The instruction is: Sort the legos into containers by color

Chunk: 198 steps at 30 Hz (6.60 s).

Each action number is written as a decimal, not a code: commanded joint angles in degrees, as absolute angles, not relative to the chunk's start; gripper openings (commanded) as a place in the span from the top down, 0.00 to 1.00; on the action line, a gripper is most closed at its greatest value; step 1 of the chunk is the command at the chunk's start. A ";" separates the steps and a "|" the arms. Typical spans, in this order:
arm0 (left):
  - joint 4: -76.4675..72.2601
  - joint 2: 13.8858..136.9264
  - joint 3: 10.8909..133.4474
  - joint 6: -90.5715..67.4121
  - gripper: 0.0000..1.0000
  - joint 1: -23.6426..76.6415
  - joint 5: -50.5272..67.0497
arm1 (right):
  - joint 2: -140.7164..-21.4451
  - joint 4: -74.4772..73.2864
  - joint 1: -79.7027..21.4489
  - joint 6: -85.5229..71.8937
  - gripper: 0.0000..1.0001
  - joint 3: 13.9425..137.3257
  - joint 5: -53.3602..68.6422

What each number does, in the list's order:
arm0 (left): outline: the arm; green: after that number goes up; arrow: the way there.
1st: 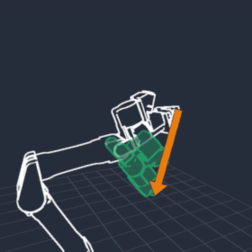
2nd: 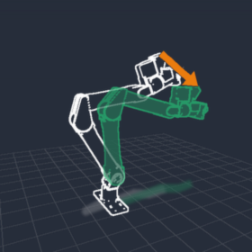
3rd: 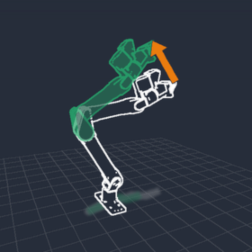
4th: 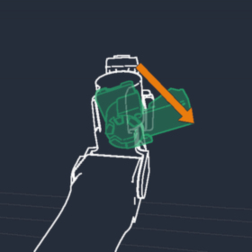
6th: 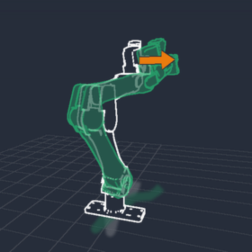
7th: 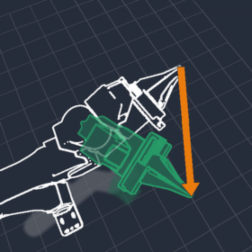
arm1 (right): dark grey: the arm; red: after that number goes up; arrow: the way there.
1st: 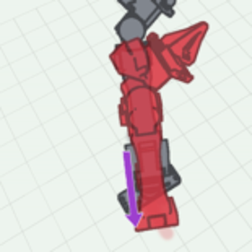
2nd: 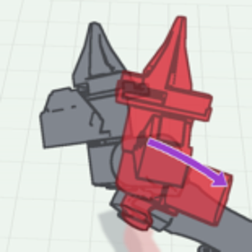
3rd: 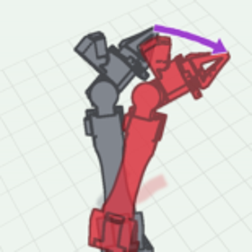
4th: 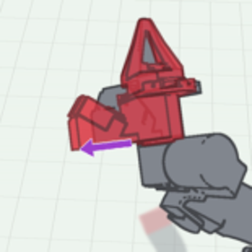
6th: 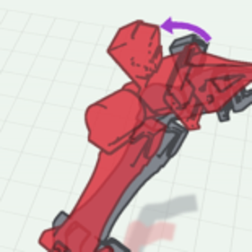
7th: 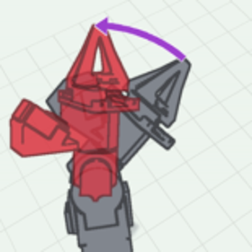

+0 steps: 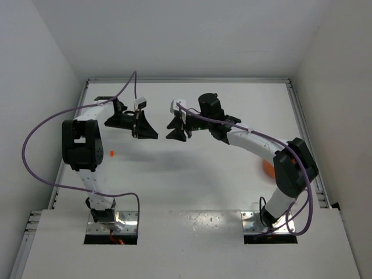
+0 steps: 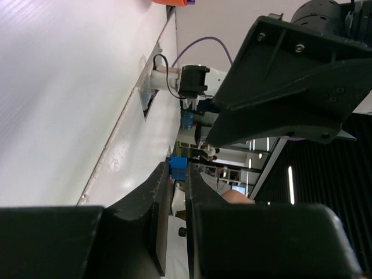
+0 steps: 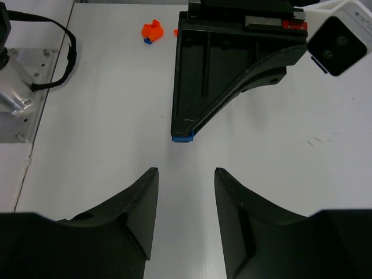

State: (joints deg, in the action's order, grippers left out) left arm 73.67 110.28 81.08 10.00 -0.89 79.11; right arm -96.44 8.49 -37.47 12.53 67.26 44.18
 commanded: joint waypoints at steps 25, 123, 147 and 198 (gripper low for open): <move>73.56 106.26 81.30 11.43 1.00 3.78 79.72 | -101.07 10.55 -41.04 13.54 0.53 72.60 46.41; 53.88 102.39 80.77 6.77 0.28 -32.17 51.24 | -133.33 -20.13 -48.60 34.72 0.61 98.35 31.29; 52.04 89.75 85.78 13.10 0.00 -18.03 42.29 | -108.13 -32.33 -41.32 28.92 1.00 80.97 24.52; 48.78 101.69 101.07 6.42 0.00 10.99 19.42 | -80.68 -60.64 8.17 32.78 0.83 62.67 -2.02</move>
